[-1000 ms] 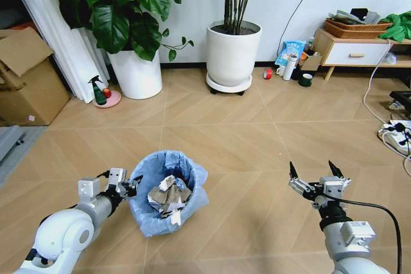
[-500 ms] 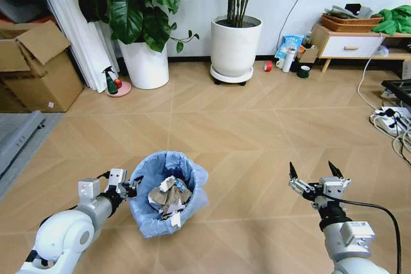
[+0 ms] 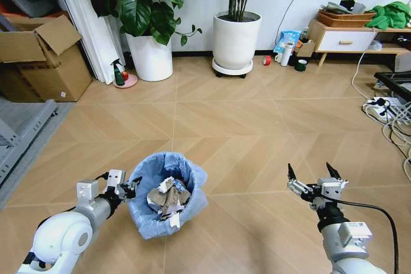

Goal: Pick up the trash bin and place the garbage on the floor into it.

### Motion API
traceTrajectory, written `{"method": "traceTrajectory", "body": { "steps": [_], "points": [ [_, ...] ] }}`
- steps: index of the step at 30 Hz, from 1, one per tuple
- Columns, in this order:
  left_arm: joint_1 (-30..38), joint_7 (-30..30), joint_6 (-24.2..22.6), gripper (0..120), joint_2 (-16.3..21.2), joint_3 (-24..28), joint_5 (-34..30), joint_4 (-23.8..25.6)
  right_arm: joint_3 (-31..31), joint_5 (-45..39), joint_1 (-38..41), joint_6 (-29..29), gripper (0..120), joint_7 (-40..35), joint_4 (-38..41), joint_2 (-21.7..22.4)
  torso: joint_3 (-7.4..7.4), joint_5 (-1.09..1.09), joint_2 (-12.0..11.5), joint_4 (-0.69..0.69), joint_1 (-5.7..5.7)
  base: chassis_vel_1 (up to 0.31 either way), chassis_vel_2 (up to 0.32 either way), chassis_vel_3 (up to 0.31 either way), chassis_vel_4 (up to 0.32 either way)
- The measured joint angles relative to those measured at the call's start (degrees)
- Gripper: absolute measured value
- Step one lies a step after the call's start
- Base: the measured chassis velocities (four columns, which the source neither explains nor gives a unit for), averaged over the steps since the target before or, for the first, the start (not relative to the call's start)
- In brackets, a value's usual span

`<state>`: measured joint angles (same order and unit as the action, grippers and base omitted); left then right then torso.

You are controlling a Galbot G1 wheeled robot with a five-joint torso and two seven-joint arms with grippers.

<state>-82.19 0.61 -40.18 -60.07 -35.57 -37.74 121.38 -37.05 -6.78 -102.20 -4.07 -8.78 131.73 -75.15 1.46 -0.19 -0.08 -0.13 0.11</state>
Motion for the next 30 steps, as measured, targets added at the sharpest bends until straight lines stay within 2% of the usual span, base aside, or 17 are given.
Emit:
{"method": "traceTrajectory", "body": {
  "steps": [30],
  "points": [
    [-0.9, 0.6, 0.3, 0, -0.7, -0.3, 1.0, 0.7, 0.2, 0.1, -1.1, 0.8, 100, 0.2, 0.1, -0.5, -0.02, 0.0, 0.0, 0.01, -0.01, 0.182, -0.115, -0.187, 0.125]
  ]
}}
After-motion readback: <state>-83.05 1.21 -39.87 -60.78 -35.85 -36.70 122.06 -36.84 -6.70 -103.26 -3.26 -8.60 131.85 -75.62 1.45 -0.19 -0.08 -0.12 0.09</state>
